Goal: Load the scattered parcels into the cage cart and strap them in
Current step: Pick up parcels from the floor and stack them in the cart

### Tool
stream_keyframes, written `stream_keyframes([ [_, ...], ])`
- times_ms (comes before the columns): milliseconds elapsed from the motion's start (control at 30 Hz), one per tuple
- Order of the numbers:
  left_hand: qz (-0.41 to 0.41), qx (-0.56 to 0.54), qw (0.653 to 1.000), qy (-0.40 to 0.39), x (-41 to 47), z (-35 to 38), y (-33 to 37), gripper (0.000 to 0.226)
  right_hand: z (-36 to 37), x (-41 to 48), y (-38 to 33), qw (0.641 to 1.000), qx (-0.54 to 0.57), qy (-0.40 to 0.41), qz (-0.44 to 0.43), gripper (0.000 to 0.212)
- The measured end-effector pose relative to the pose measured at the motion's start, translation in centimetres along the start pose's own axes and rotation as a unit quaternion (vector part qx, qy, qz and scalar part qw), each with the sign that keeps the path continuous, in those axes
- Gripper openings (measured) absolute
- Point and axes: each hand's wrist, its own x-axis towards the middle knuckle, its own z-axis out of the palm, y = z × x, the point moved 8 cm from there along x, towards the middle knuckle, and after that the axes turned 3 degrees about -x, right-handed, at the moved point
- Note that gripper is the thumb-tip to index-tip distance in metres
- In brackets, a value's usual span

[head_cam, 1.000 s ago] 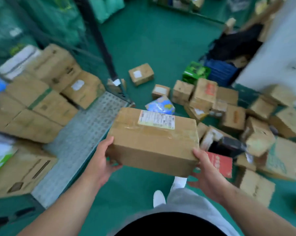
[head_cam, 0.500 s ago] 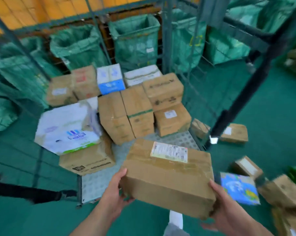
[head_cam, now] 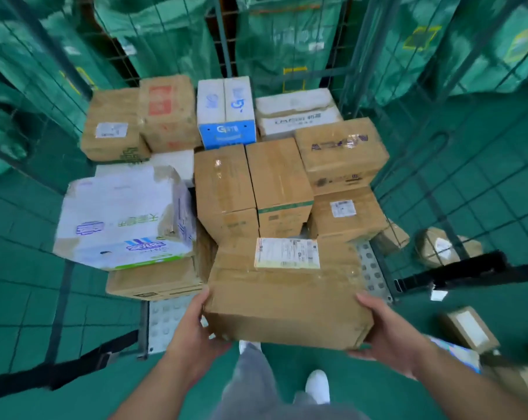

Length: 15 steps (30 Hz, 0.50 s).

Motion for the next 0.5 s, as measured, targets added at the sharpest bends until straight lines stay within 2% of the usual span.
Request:
stream_keyframes([
  [133,-0.067,0.130,0.987,-0.066,3.6,2.1,2.0,0.073,-0.5,1.2,-1.4,0.993,0.083,0.085,-0.016,0.068],
  [200,-0.100,0.195,0.971,-0.098,4.1,4.3,2.2,0.080,-1.7,1.0,-1.8,0.979,0.148,0.138,-0.021,0.056],
  [233,-0.116,0.223,0.962,-0.108,4.1,5.7,2.3,0.078,-2.5,0.7,-1.9,0.970,0.178,0.162,-0.026,0.054],
  [367,-0.152,0.298,0.933,-0.131,4.6,11.8,1.5,0.045,-6.3,-0.9,-2.2,0.937,0.238,0.252,-0.037,0.039],
  [500,-0.179,0.338,0.916,-0.124,6.2,17.0,-0.5,0.045,-10.3,-1.4,-2.4,0.916,0.252,0.312,-0.032,0.029],
])
